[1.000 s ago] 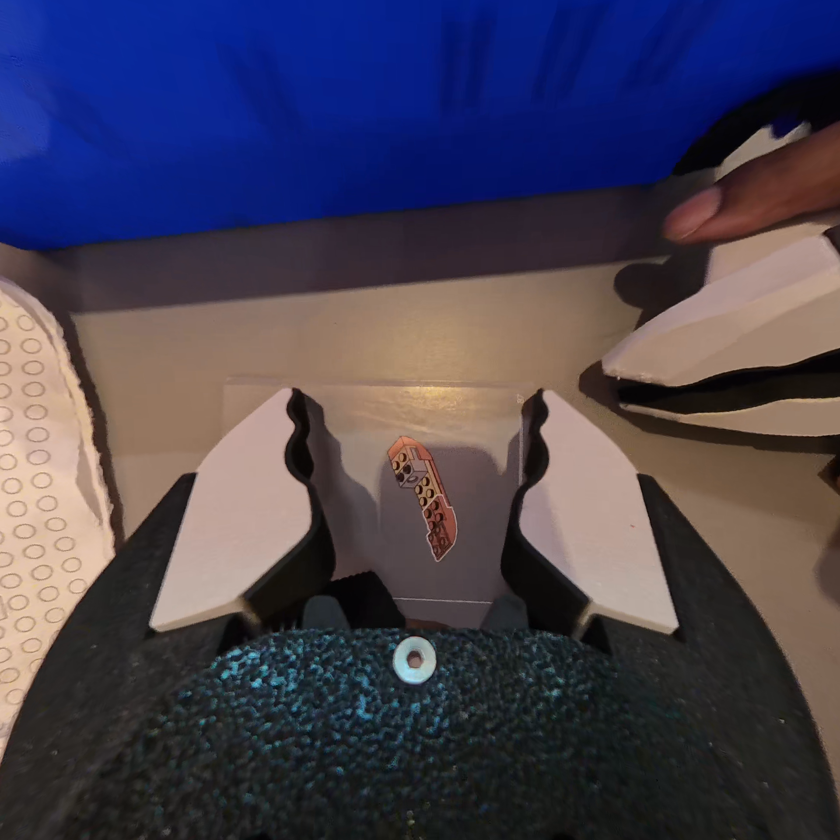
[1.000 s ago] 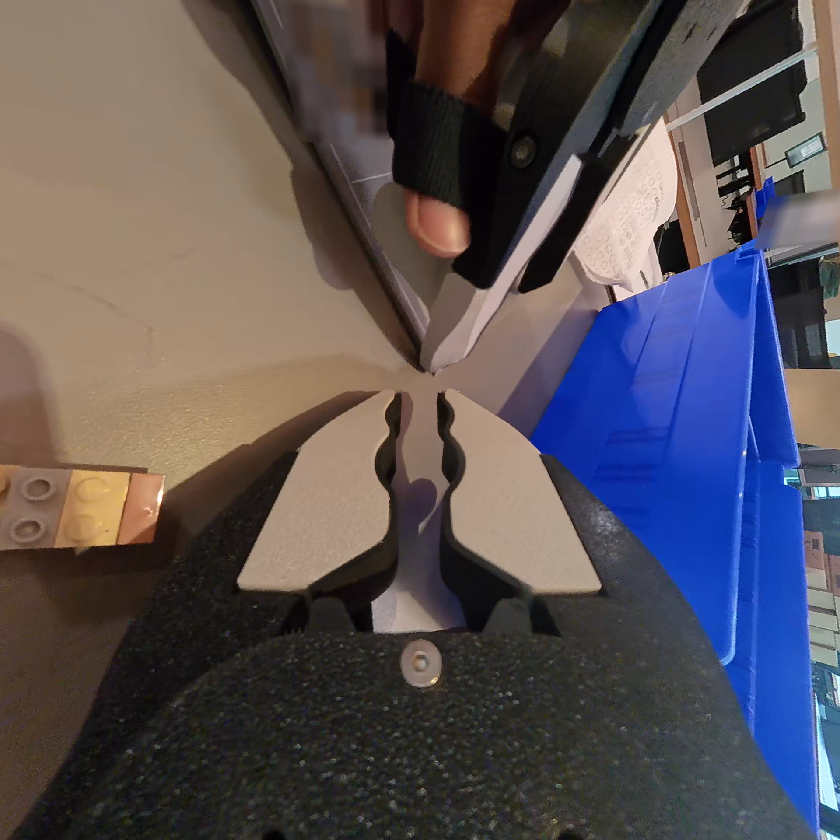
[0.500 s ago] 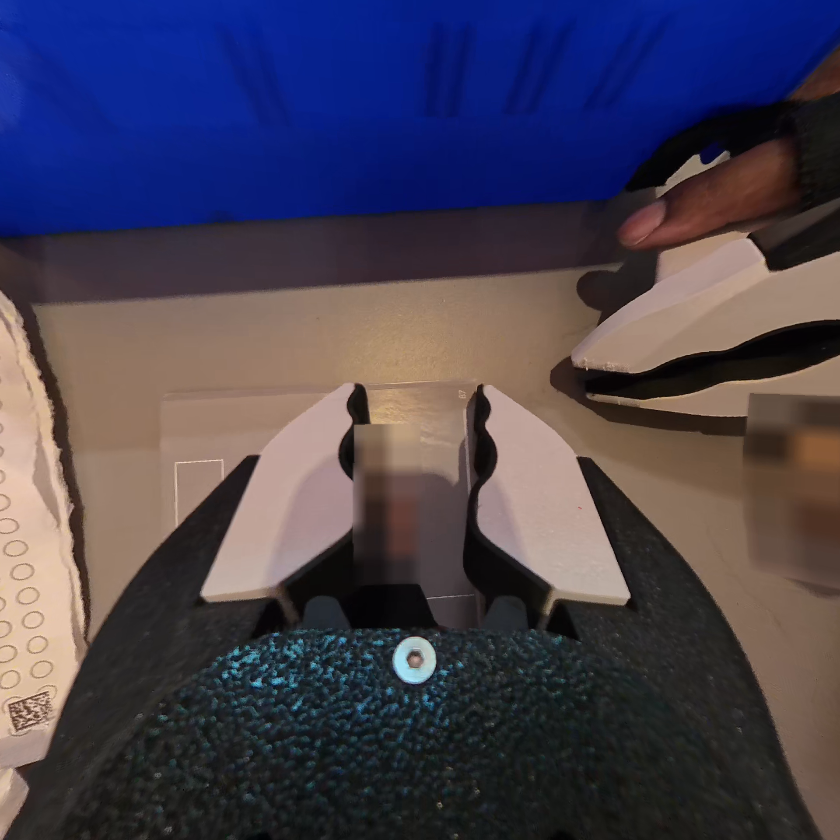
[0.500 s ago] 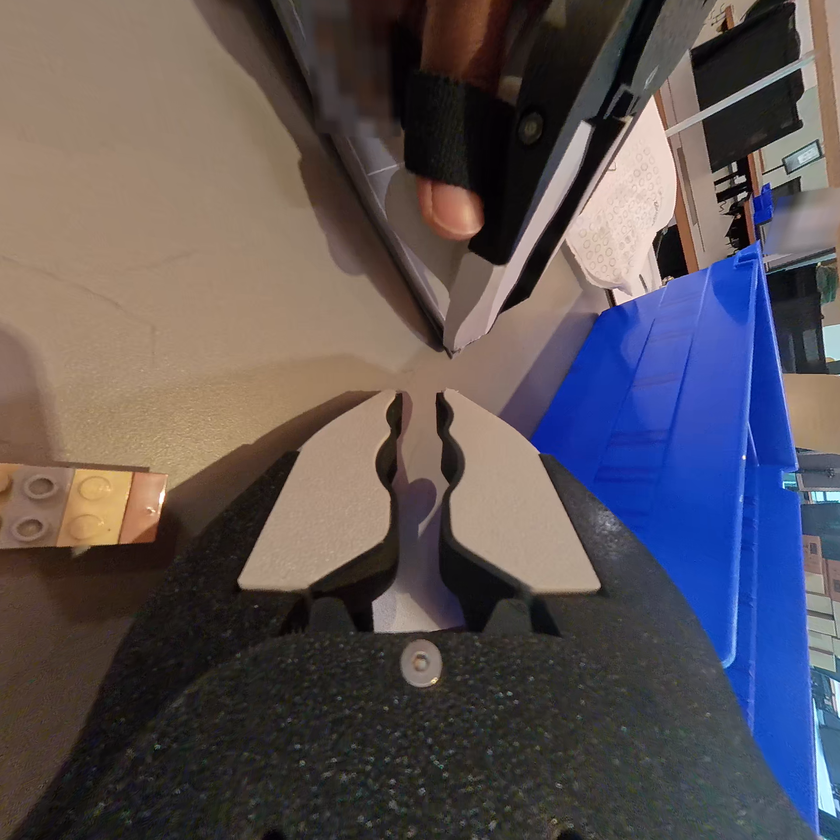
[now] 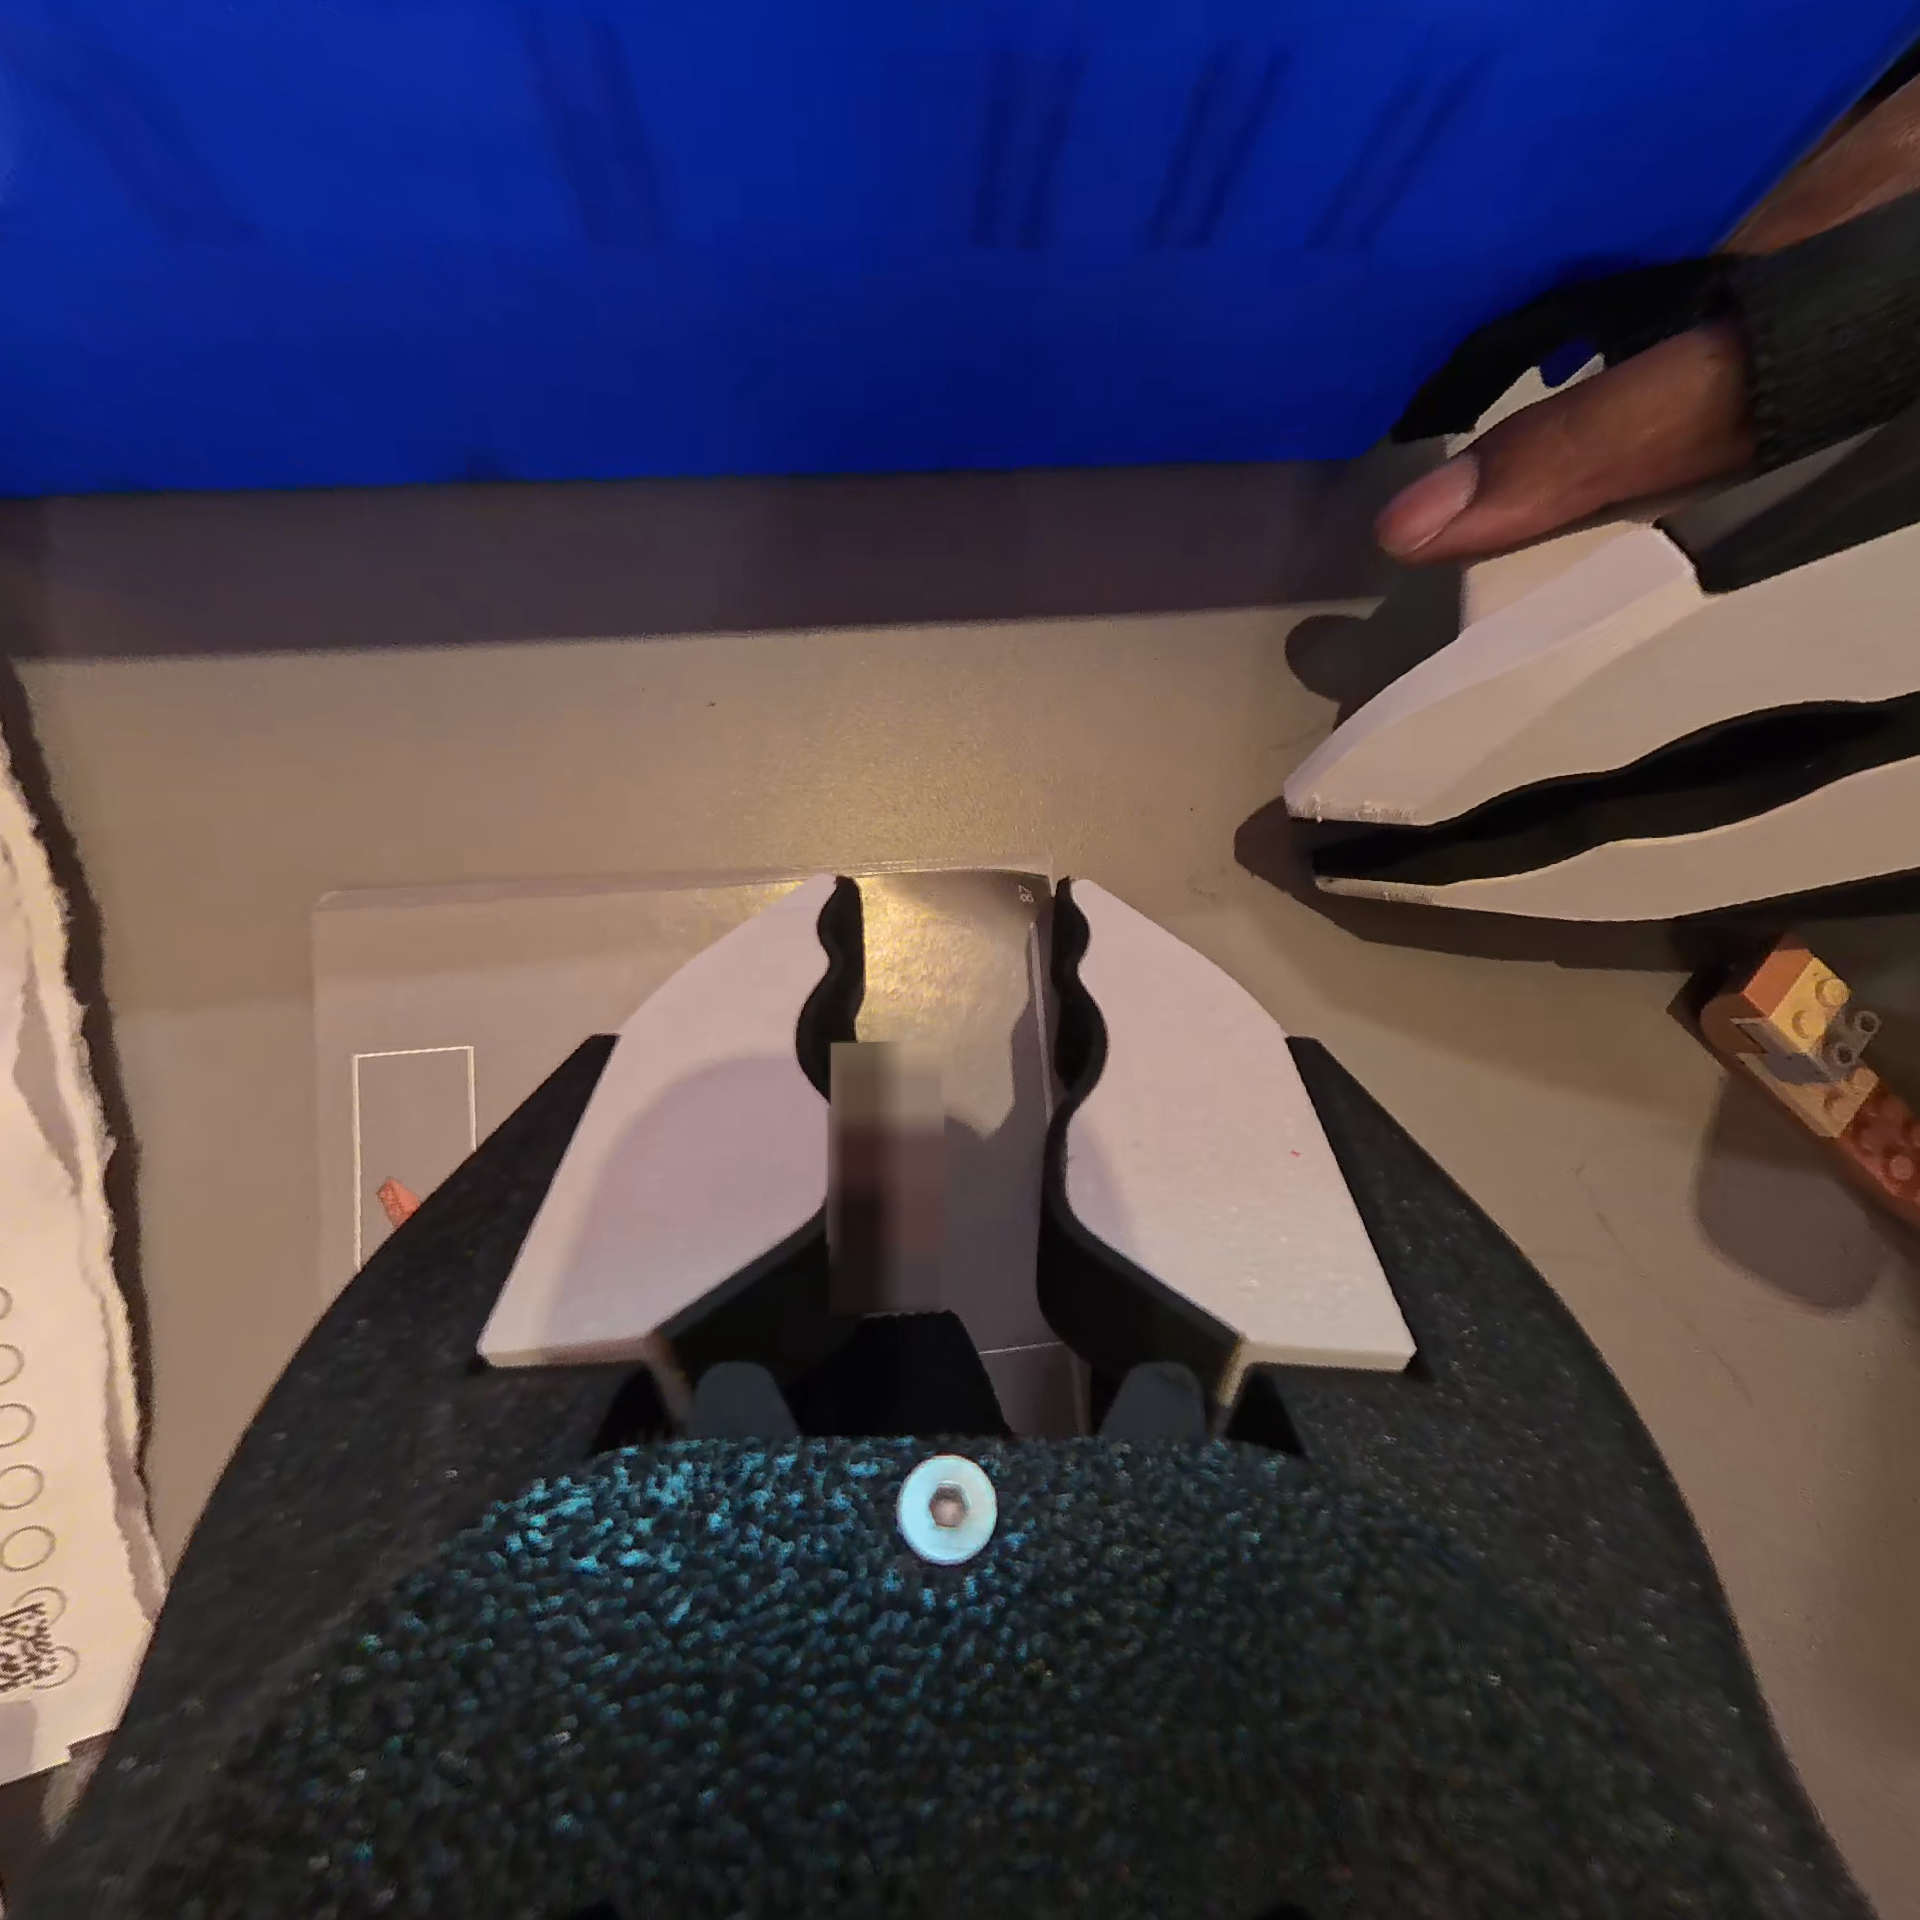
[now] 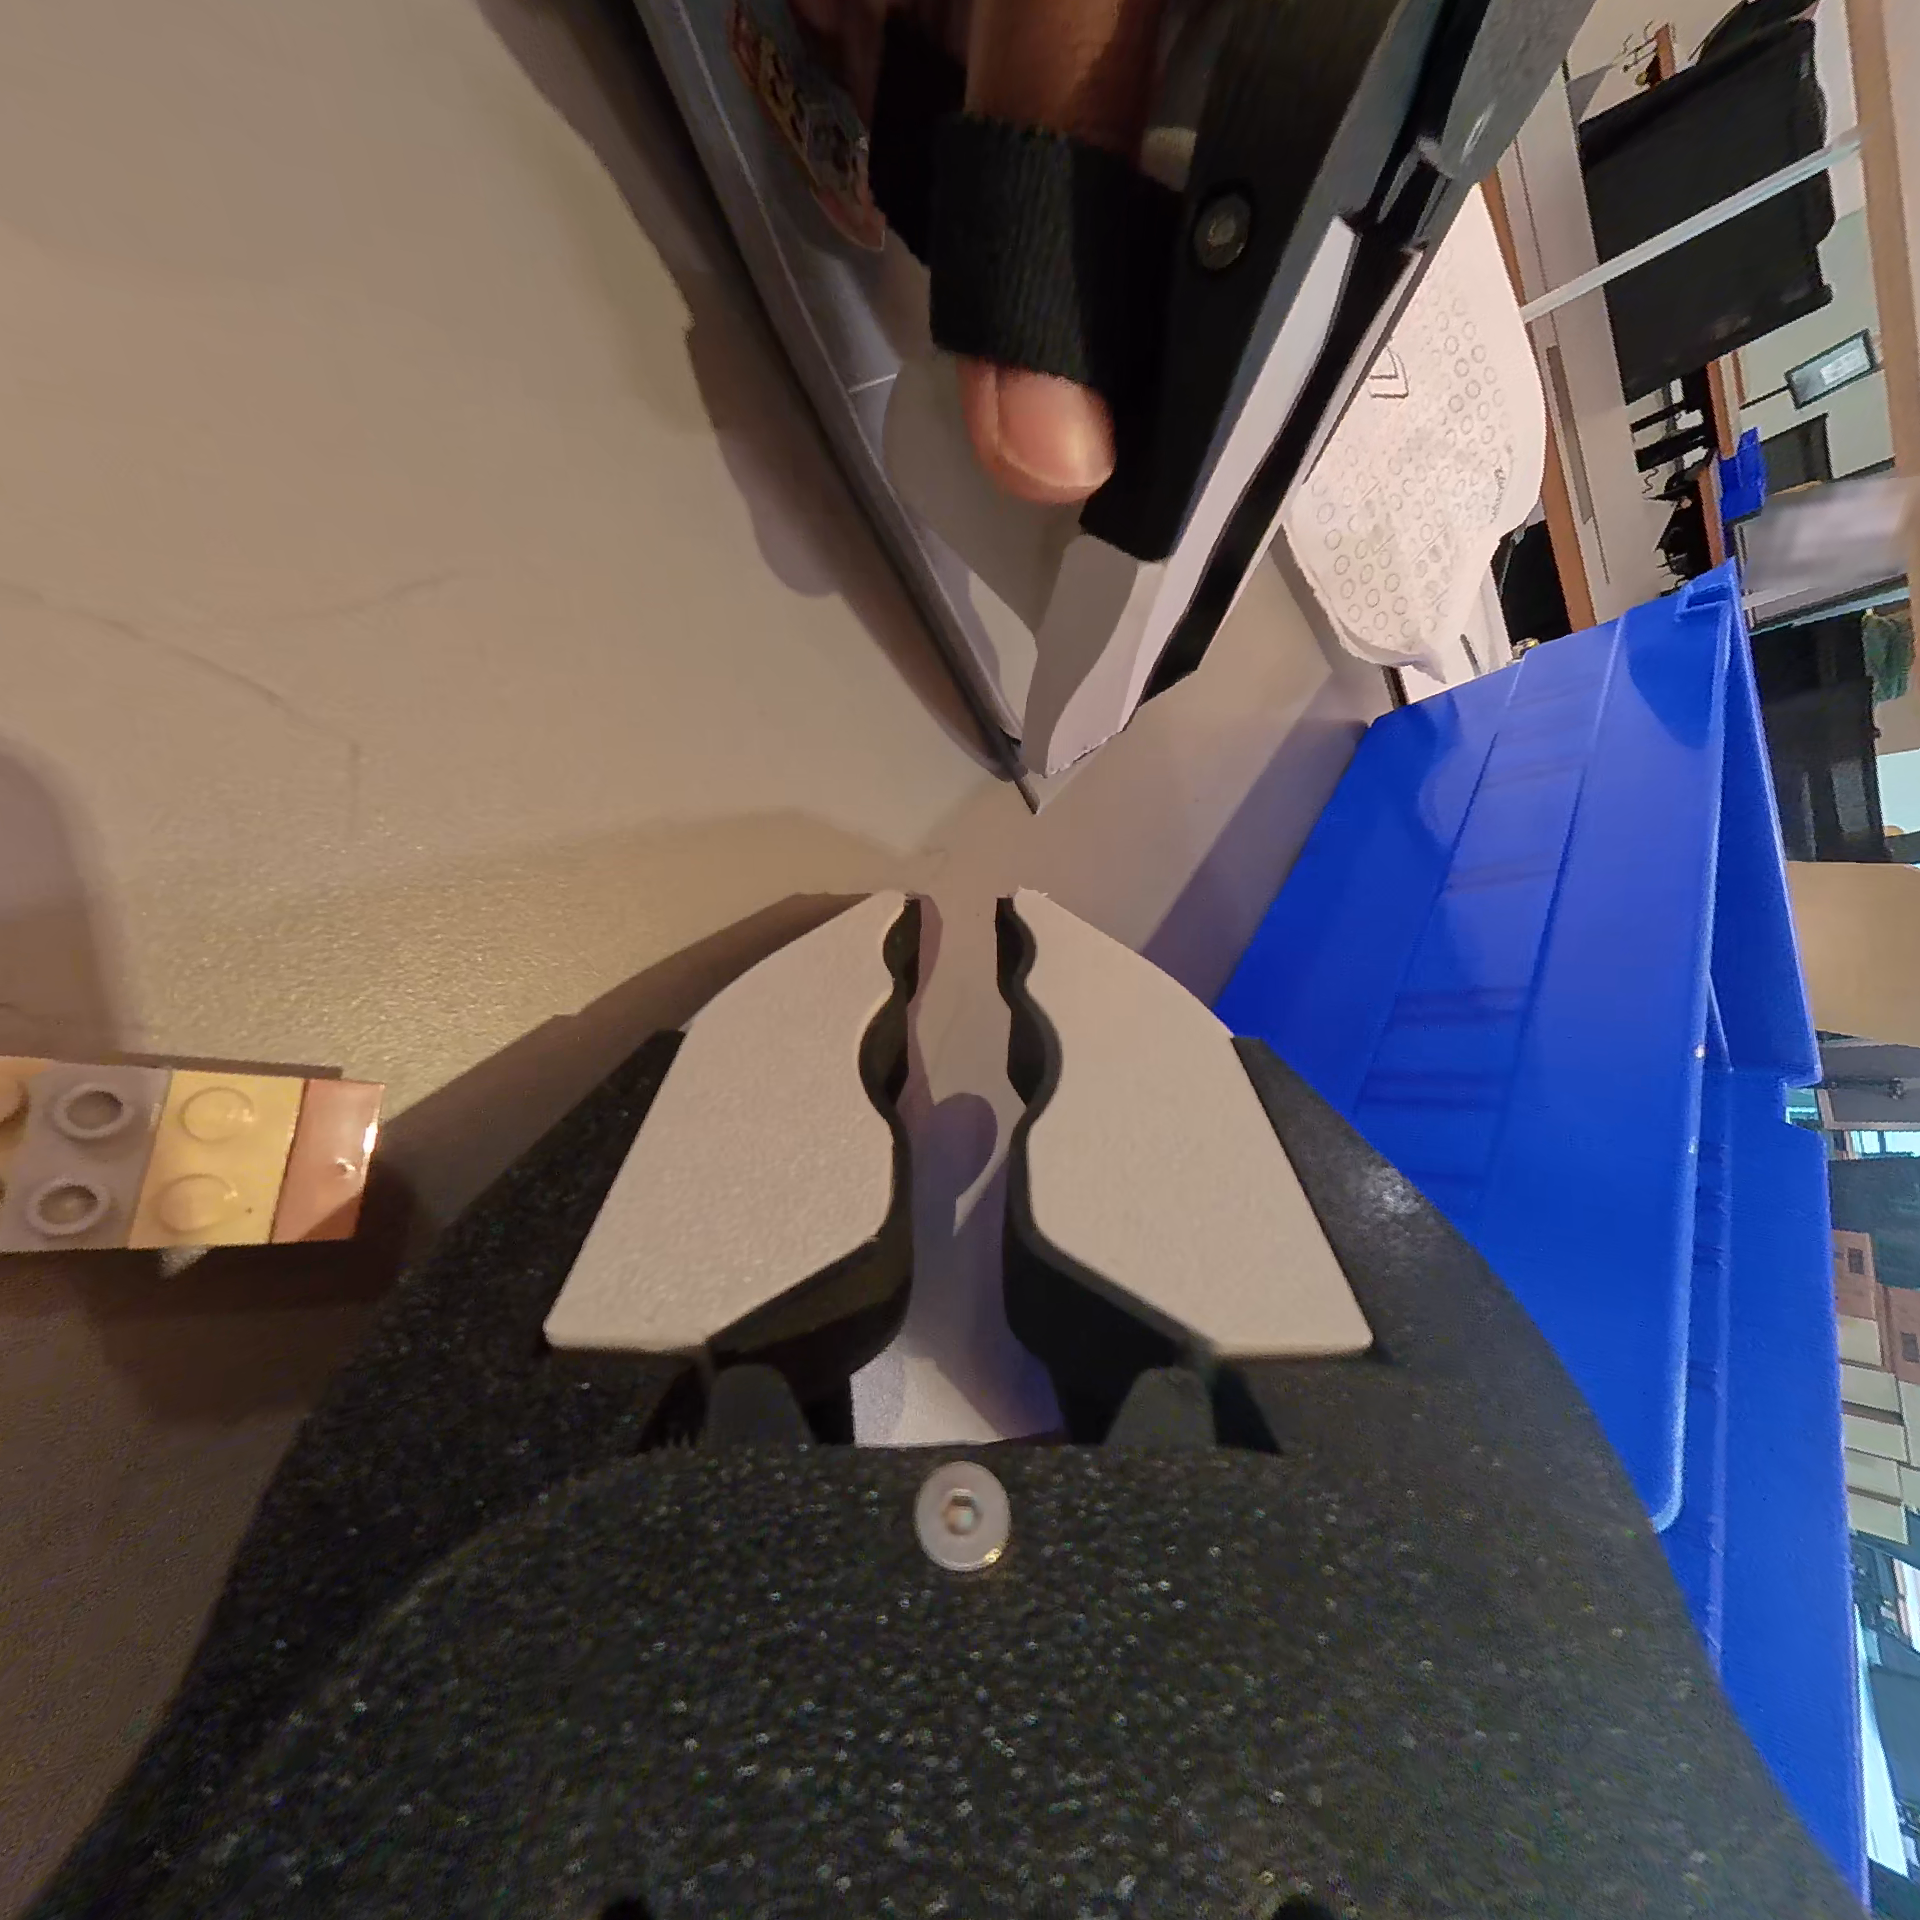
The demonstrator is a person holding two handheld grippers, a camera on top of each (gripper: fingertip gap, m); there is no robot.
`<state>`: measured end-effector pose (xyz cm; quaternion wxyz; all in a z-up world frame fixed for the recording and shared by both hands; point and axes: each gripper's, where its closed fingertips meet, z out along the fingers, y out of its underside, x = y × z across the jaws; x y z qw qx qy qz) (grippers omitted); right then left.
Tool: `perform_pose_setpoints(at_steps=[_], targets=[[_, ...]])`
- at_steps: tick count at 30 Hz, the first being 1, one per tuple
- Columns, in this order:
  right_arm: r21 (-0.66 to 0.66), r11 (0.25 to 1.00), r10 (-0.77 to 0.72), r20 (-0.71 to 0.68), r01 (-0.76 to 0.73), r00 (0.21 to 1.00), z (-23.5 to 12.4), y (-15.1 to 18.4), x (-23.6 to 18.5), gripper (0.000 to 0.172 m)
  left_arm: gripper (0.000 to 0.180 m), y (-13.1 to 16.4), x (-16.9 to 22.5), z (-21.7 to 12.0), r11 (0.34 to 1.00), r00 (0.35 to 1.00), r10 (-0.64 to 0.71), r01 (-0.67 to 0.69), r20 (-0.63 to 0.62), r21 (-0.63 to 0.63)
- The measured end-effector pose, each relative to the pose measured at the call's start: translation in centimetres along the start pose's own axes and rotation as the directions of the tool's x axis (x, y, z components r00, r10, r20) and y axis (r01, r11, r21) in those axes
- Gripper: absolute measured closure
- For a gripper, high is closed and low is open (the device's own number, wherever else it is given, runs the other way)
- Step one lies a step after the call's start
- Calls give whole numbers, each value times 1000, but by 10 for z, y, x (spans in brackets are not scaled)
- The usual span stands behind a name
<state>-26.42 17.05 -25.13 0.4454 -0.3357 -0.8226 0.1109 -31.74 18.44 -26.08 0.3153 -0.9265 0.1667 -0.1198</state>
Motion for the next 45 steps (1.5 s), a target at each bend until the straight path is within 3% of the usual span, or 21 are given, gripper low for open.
perform_pose_setpoints(at_steps=[29, 36, 40, 45], targets=[[1, 1000, 10, -11, -10, 1000, 2, -1, 3, 153, 178, -2, 3, -13, 997, 997, -73, 74, -26, 22], [40, 996, 78, -26, -77, 997, 3, -12, 8, 143, 179, -9, 7, -28, 979, 987, -144, 153, -73, 132], [133, 978, 167, -64, -157, 984, 0, -34, 23, 141, 179, -12, 8, -44, 948, 976, -194, 212, -96, 239], [243, 905, 350, 45, -350, 936, 2, -65, 29, 137, 180, -17, 13, -69, 896, 976, -204, 219, -80, 387]])
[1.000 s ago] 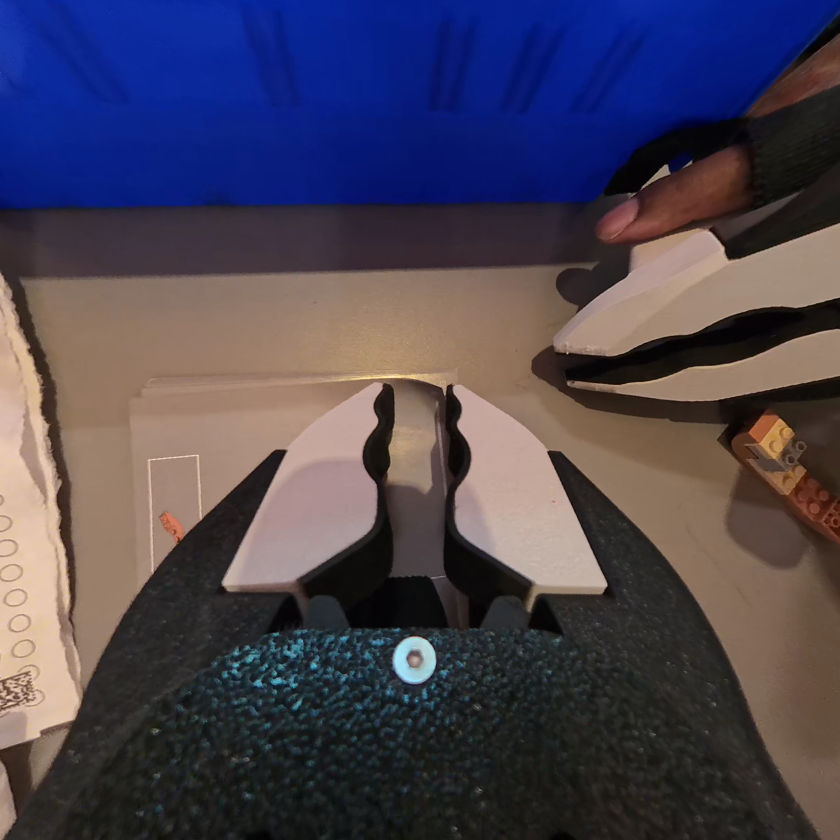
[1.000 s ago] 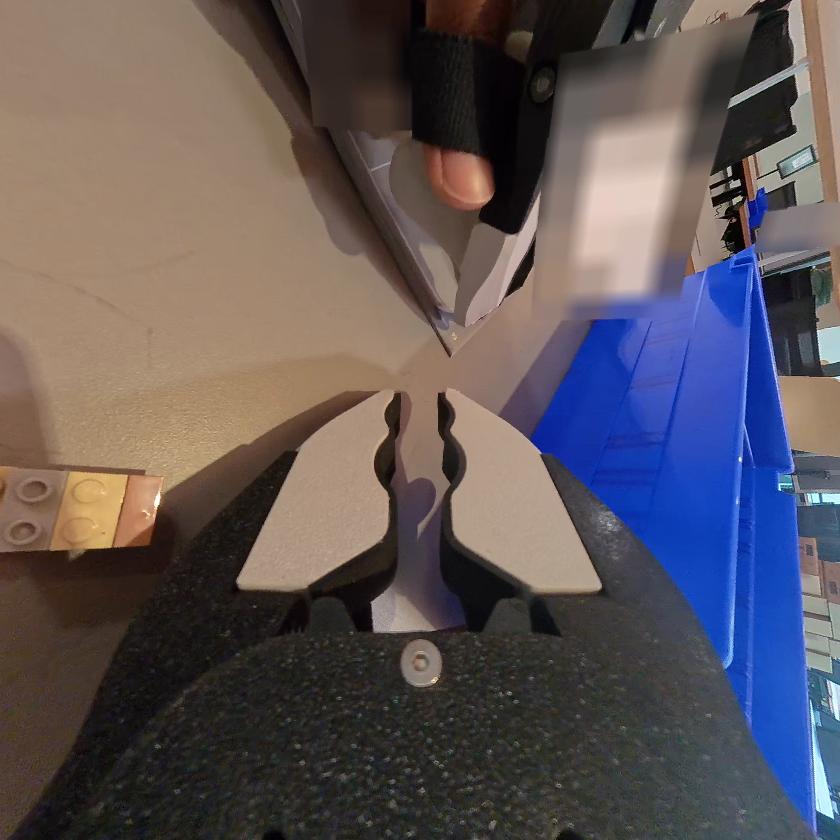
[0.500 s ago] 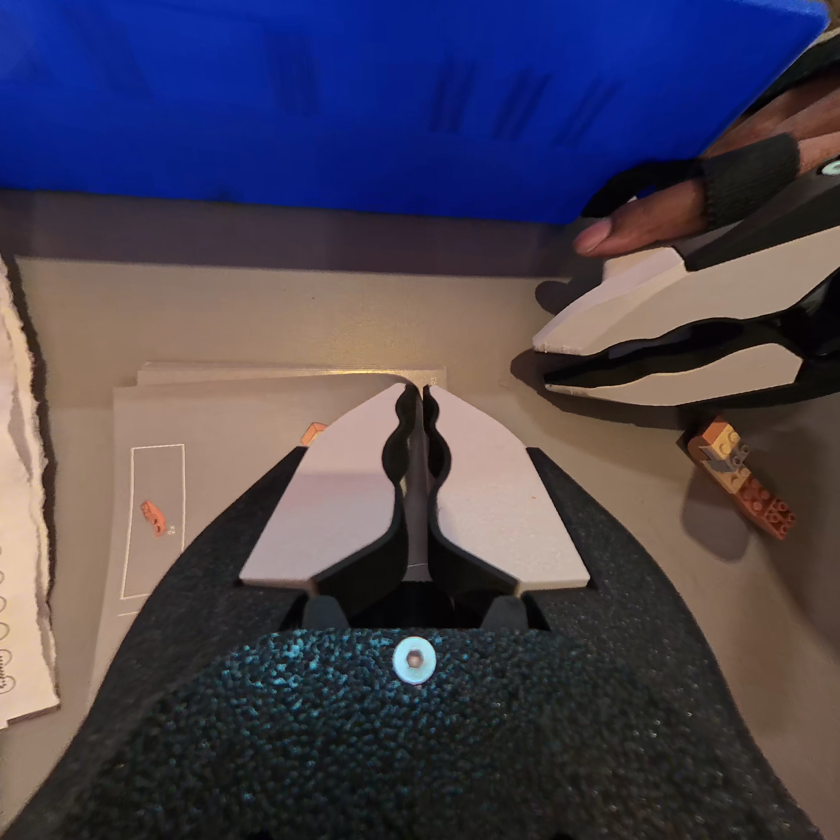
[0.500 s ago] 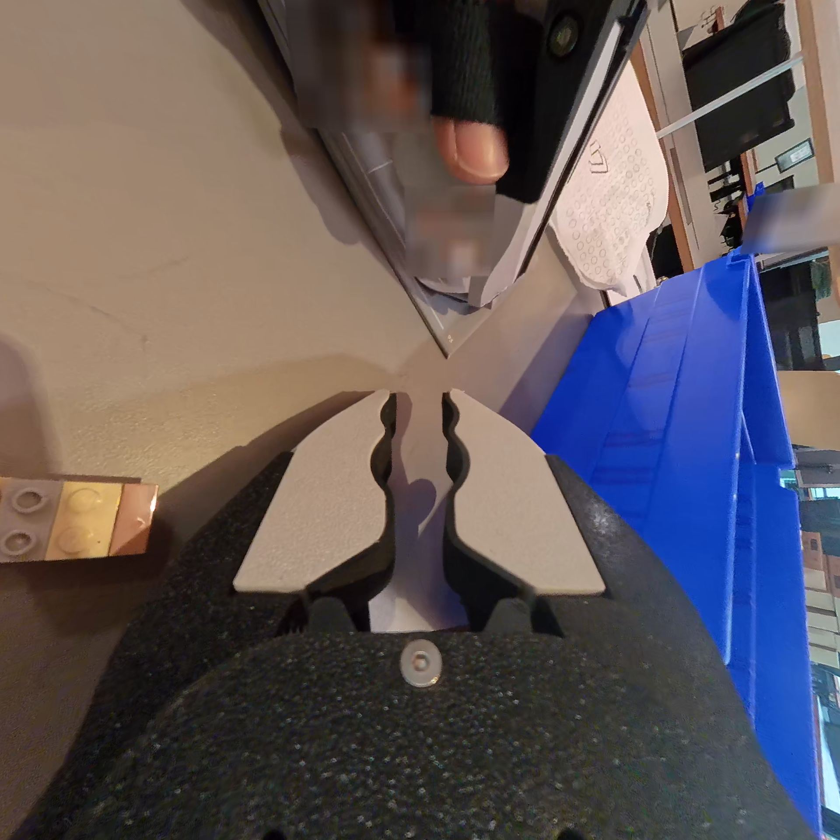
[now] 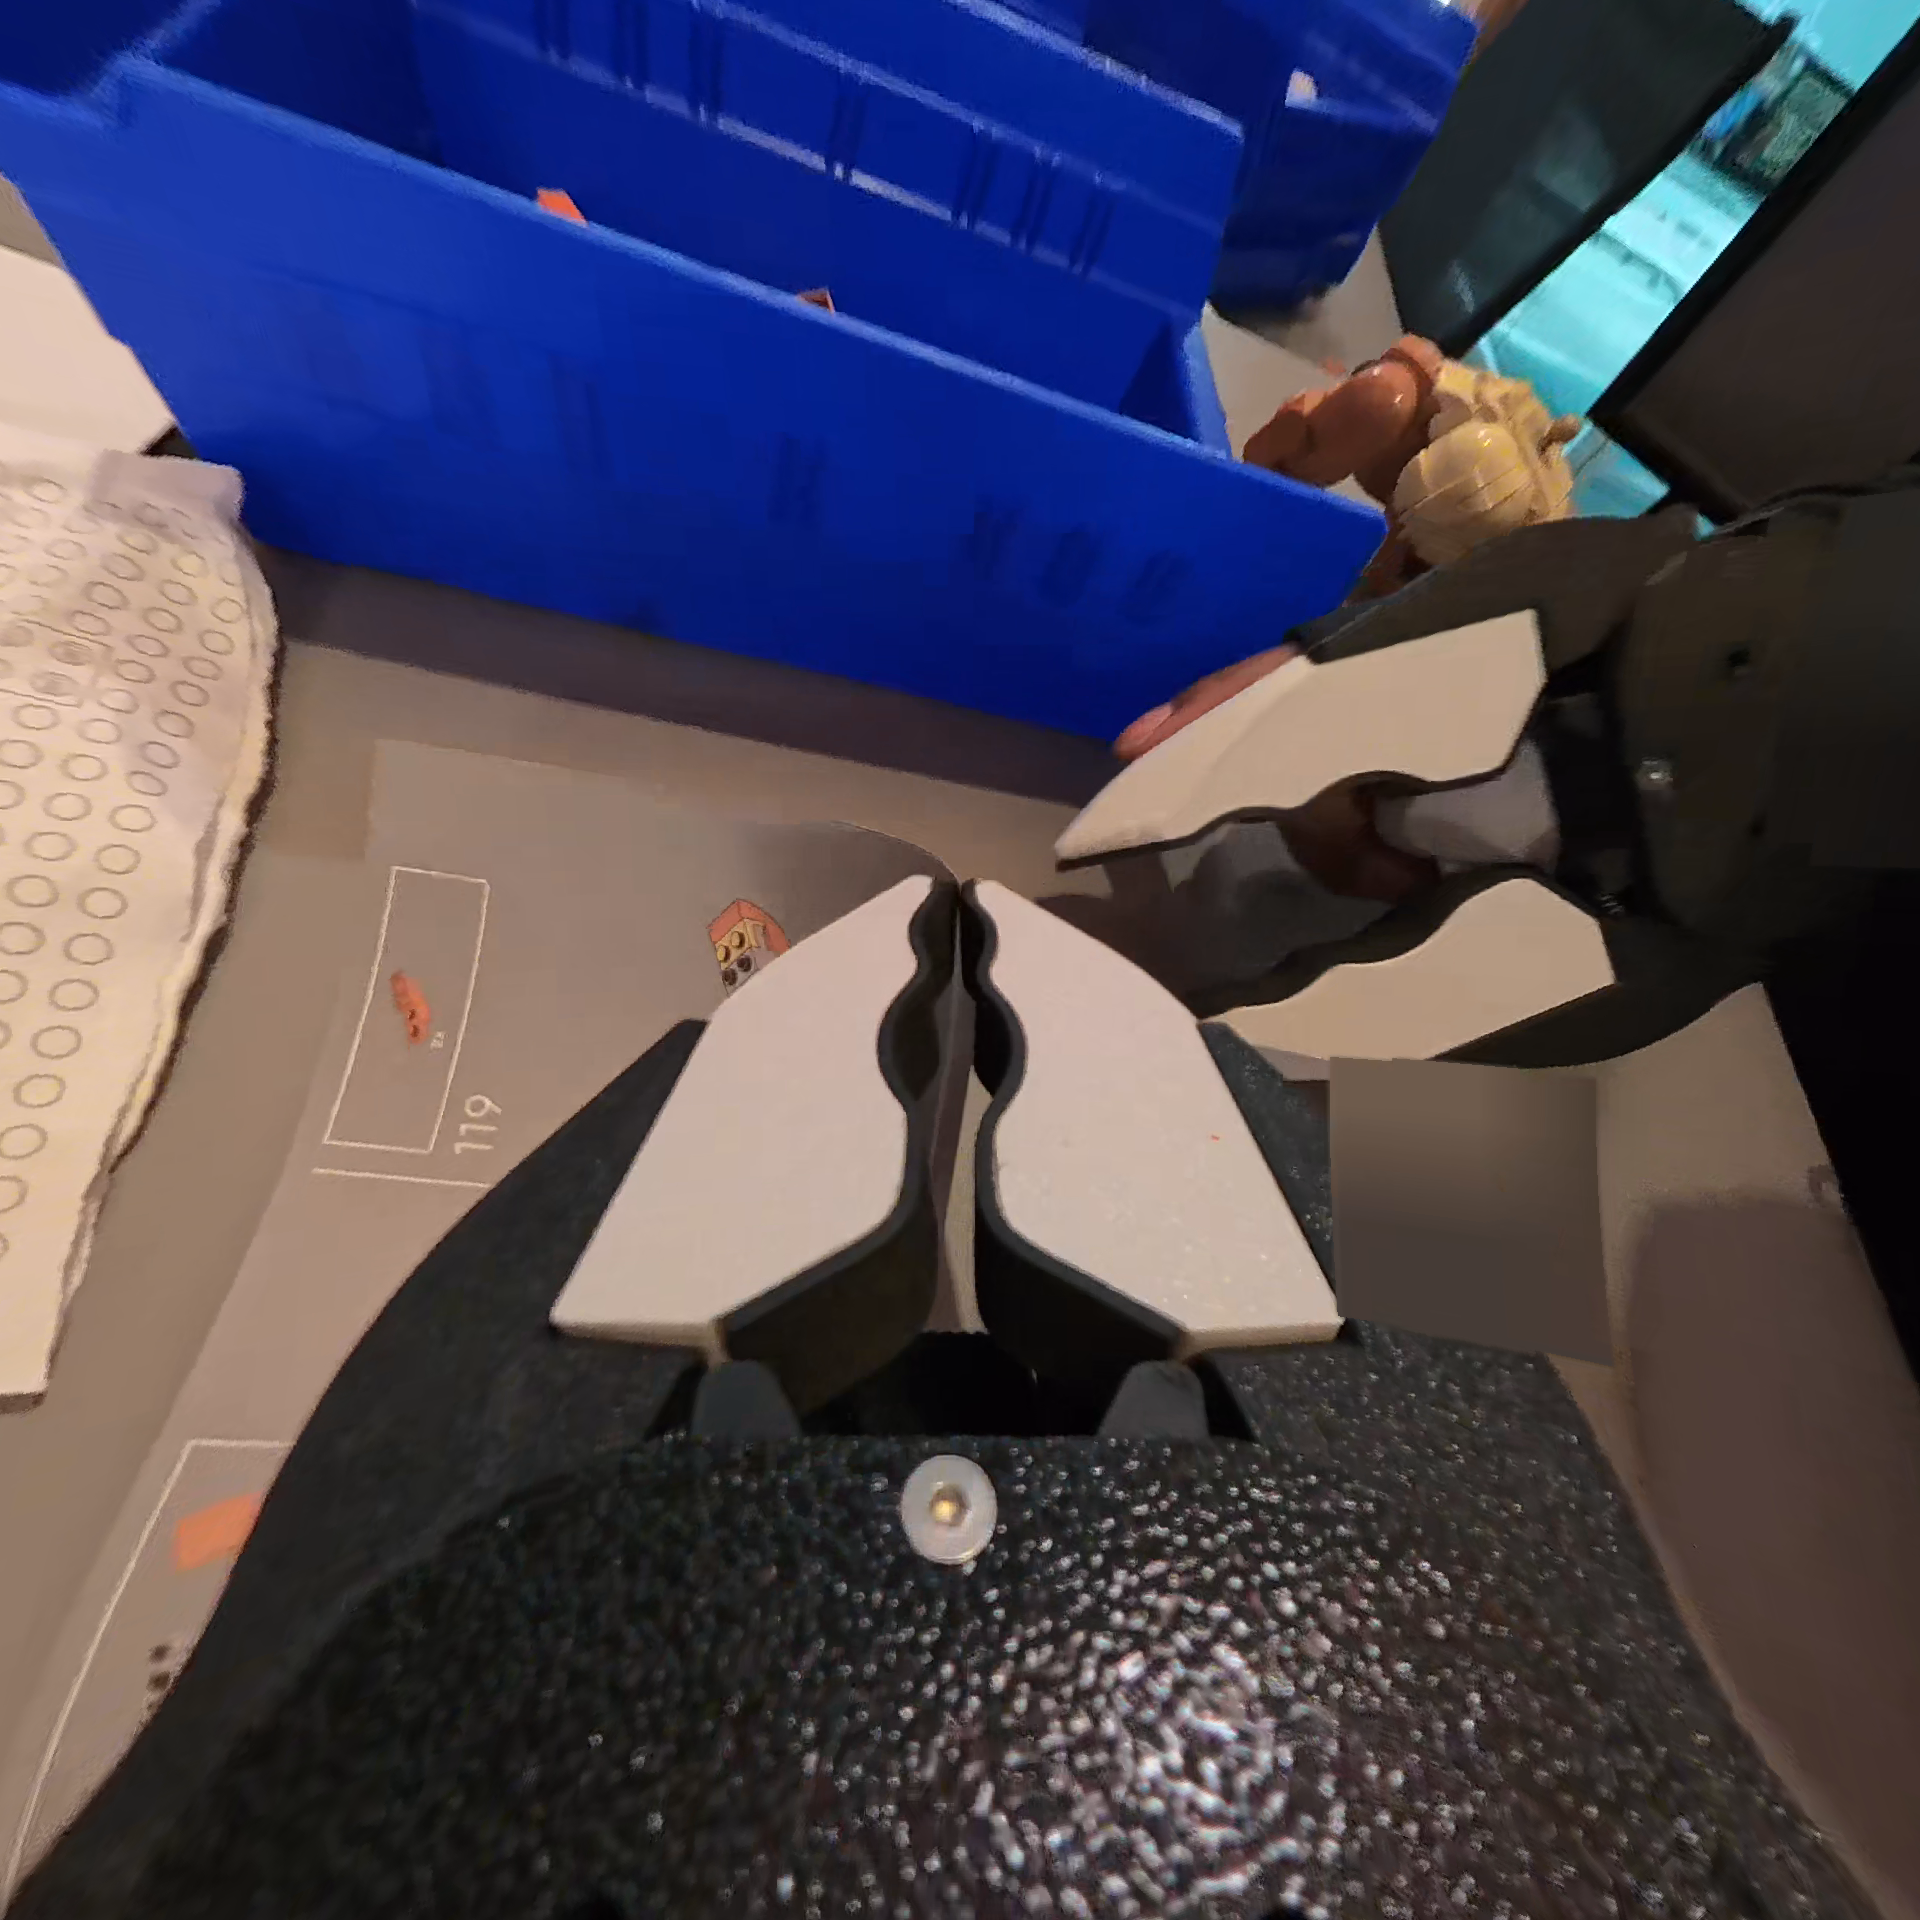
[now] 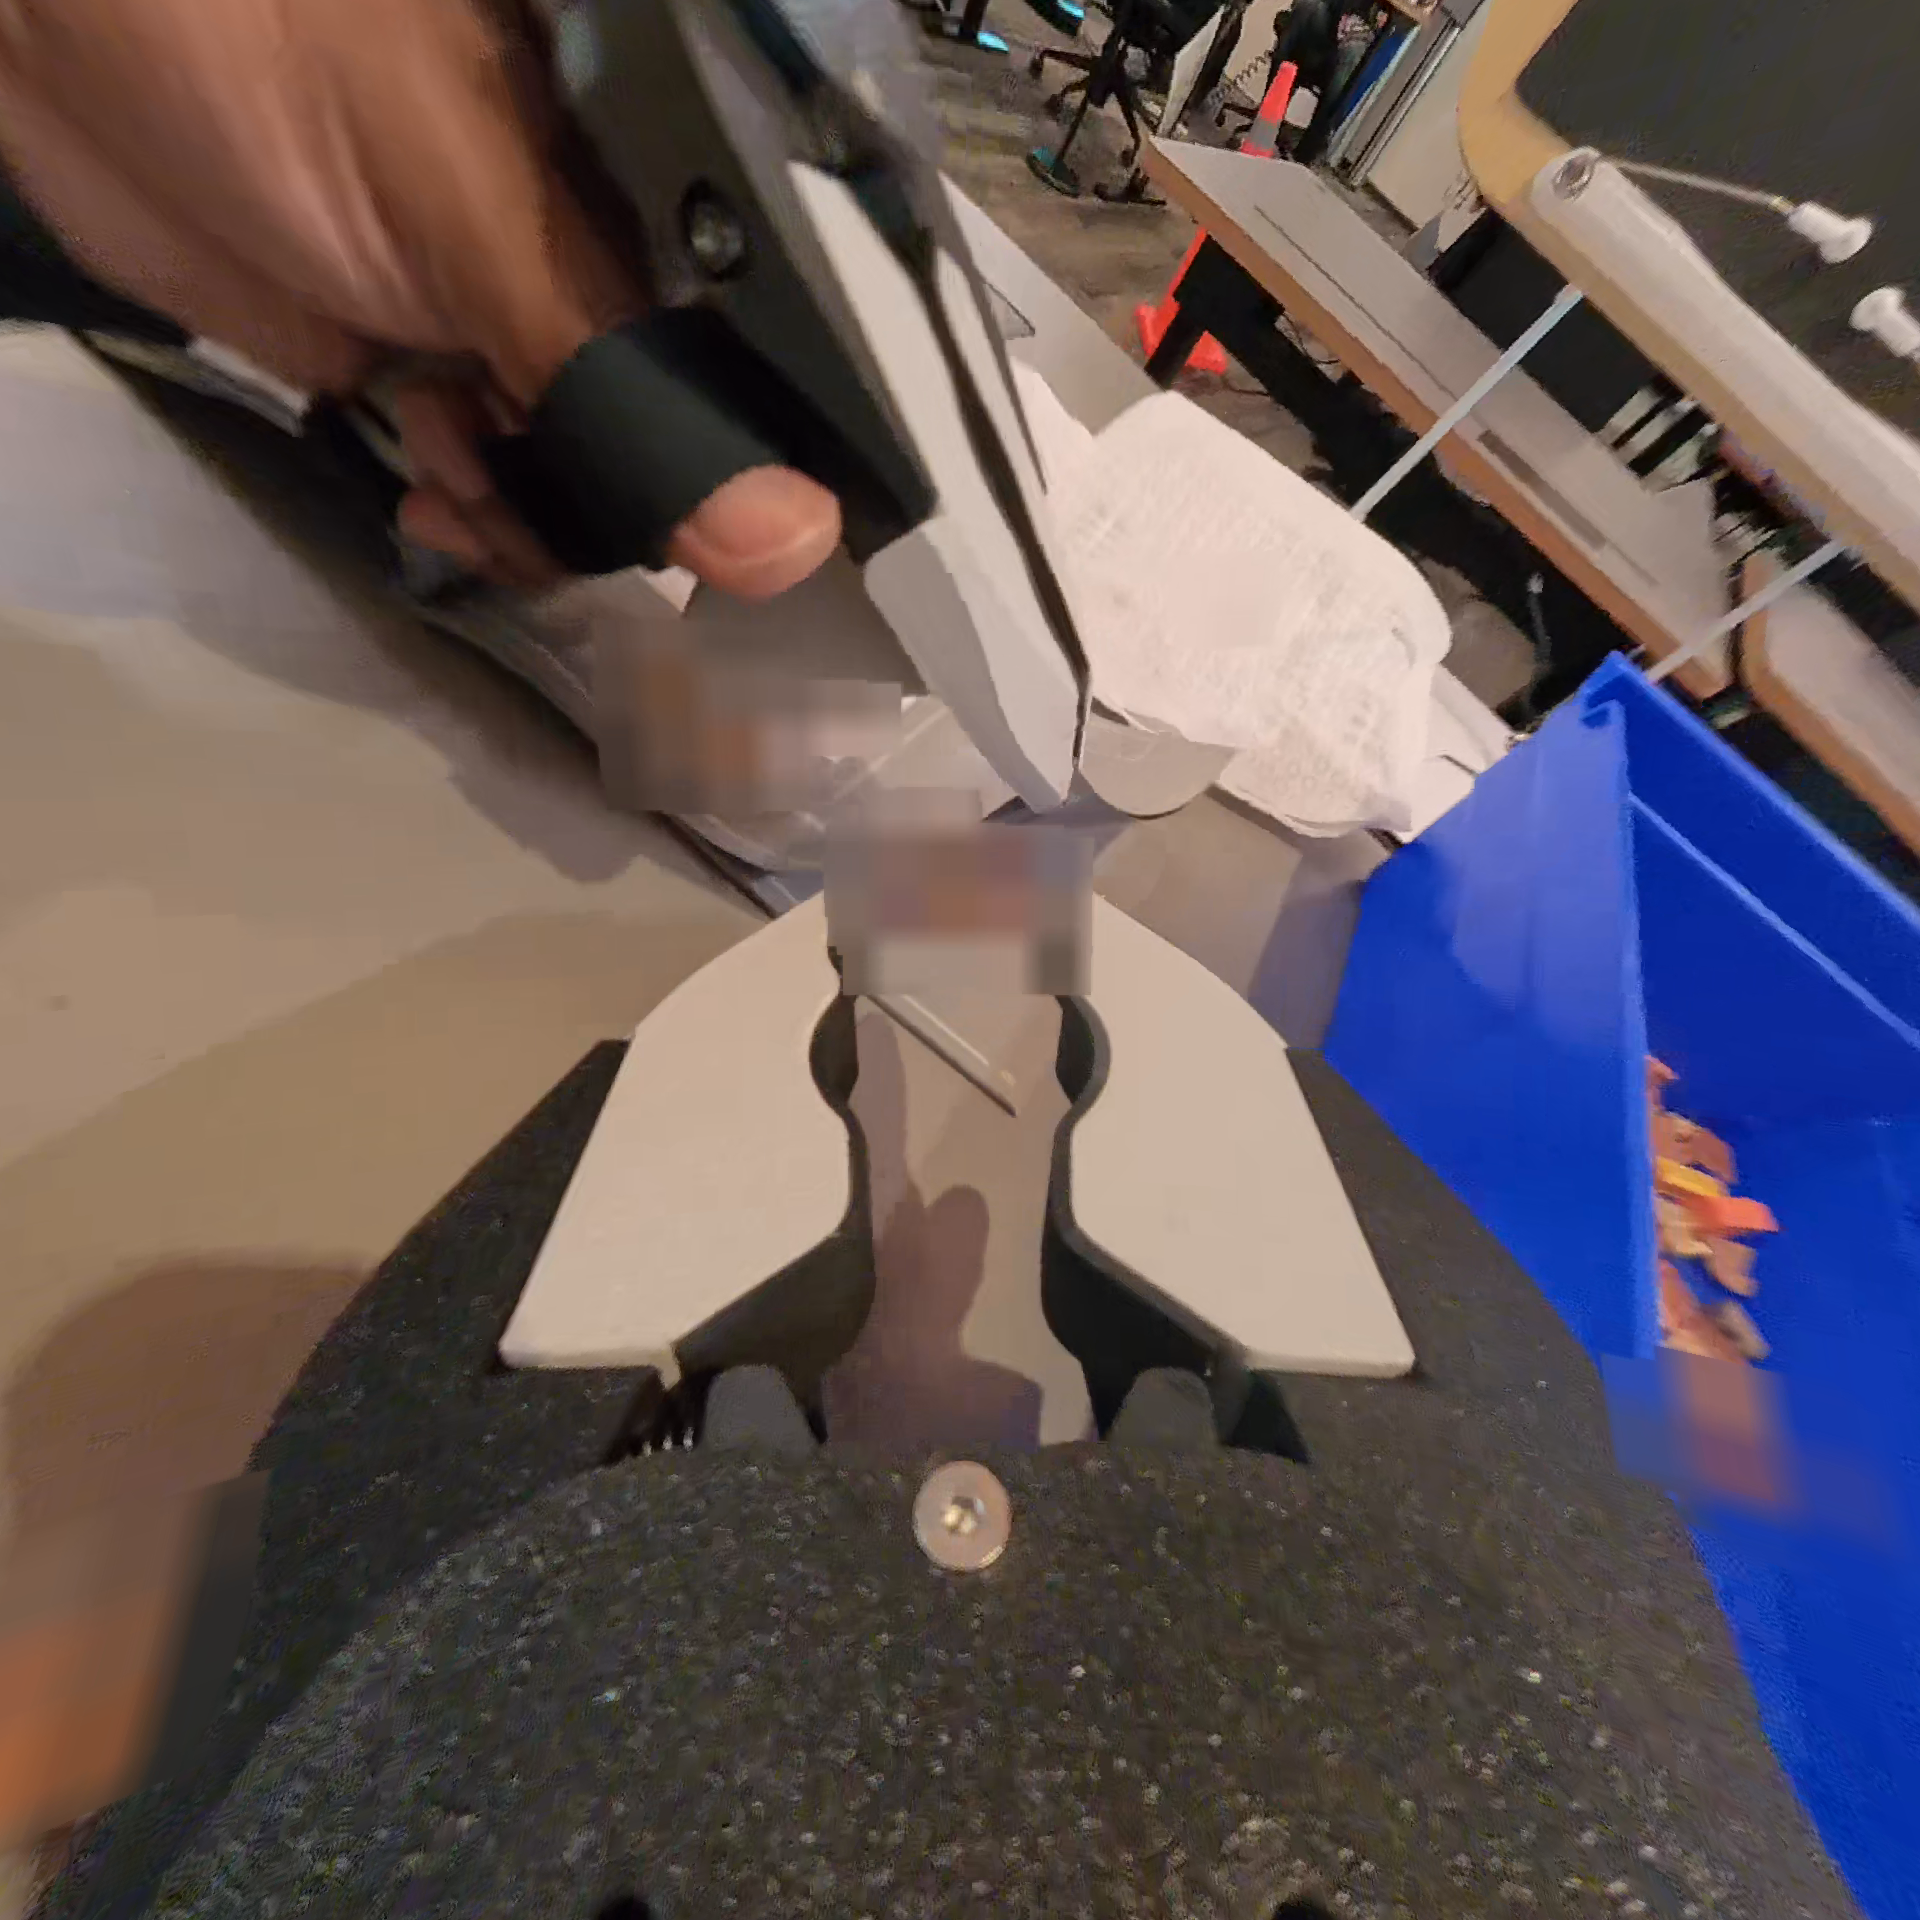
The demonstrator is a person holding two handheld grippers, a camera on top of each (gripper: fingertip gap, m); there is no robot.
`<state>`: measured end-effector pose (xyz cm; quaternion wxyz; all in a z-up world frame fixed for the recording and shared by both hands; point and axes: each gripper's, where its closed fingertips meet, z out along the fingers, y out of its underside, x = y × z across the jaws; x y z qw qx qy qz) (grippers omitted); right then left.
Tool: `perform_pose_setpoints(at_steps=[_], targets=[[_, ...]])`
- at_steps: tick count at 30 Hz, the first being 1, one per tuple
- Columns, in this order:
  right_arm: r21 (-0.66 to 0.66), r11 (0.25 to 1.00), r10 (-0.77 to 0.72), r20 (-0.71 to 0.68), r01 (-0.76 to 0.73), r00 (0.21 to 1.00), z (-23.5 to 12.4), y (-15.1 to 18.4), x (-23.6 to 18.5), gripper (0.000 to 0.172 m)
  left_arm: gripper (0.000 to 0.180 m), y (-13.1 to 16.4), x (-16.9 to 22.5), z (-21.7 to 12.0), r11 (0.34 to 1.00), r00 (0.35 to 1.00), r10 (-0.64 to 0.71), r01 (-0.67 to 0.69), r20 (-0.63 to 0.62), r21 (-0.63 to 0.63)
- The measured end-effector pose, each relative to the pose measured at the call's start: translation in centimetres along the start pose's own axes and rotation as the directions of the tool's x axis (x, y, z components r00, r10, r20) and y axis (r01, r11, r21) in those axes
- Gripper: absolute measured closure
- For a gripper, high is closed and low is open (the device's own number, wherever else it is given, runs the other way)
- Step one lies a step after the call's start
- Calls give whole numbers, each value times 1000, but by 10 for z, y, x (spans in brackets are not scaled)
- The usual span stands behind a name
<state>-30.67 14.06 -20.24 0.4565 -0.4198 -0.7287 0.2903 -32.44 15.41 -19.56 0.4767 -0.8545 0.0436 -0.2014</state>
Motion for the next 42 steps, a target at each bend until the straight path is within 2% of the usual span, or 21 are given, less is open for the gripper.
perform_pose_setpoints(at_steps=[6, 12, 25, 37, 42], targets=[[11, 990, 139, 37, -139, 990, 22, -7, -2, 135, 180, -9, 5, -20, 989, 997, 25, -35, 70, 141], [46, 979, 193, 92, -198, 977, 36, -15, -5, 137, 180, -11, 6, -32, 973, 993, 39, -63, 111, 221], [65, 980, 174, 166, -187, 971, 42, -16, -13, 141, 180, -10, -3, -38, 967, 994, -19, -9, 105, 255], [47, 981, 180, 165, -190, 970, 41, -12, -11, 140, 179, -9, -5, -38, 969, 992, -26, -5, 121, 249], [45, 980, 189, 112, -195, 975, 37, -10, -6, 136, 180, -10, -8, -40, 967, 991, -28, -7, 132, 256]])
